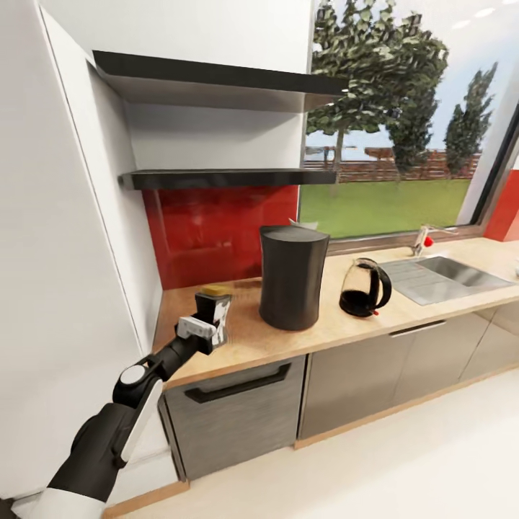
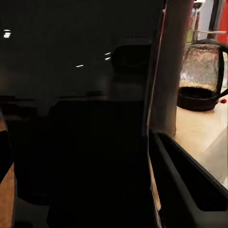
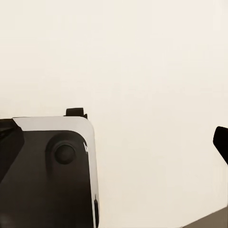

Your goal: Set up a coffee station on the kitchen countertop: keep the coffee maker on the countertop, move the bottle of coffee from the kitchen shelf to the counter next to the coffee maker, place a paper coffee filter on top of the coffee maker, put the saucer next to the coffee maker with the coffee cup on the saucer, and place the electric kettle next to the coffee maker.

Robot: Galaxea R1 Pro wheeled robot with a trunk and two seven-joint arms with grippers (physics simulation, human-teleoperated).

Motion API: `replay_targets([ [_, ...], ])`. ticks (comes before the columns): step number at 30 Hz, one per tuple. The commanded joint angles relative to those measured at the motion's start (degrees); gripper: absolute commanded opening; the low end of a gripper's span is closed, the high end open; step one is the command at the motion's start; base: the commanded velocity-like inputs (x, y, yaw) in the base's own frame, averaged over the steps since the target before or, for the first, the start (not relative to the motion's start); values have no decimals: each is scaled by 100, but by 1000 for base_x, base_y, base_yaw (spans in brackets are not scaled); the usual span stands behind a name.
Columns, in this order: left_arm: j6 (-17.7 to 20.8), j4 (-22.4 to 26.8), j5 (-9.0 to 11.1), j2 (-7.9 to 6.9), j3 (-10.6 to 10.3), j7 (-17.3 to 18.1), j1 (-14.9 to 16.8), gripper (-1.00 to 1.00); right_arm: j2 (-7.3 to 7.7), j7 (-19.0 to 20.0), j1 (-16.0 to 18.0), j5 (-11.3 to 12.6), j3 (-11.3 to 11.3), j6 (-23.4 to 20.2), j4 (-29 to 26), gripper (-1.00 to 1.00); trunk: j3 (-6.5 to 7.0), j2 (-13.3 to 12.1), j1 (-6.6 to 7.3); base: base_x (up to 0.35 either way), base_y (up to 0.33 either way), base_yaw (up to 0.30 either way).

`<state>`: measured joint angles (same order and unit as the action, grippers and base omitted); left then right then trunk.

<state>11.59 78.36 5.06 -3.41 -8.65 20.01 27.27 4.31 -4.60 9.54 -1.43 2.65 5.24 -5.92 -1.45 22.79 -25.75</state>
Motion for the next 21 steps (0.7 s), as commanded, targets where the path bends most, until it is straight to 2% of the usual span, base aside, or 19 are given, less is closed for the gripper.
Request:
replay_targets([
  [1, -60, -4, 63, -2, 6, -83, -20, -100, -1, -6, 4, -15, 25, 21, 3, 100, -13, 13, -4, 0, 0, 278],
  [6, -675, -245, 69, 9, 23, -702, -127, -100, -1, -6, 4, -14, 25, 21, 3, 100, -13, 13, -4, 0, 0, 272],
  [9, -884, -516, 67, 27, 6, -1022, -152, -100, -1, -6, 4, -15, 25, 21, 3, 100, -13, 13, -4, 0, 0, 118],
  [16, -976, -738, 70, 71, -10, -1178, -160, -100, 7, 3, 4, -22, 19, 22, 3, 100, -13, 13, -4, 1, 0, 21],
  [21, -983, -759, 74, 92, -13, -1191, -161, -100, 8, 11, 4, -23, 15, 23, 3, 100, -13, 13, -4, 184, 0, 1],
])
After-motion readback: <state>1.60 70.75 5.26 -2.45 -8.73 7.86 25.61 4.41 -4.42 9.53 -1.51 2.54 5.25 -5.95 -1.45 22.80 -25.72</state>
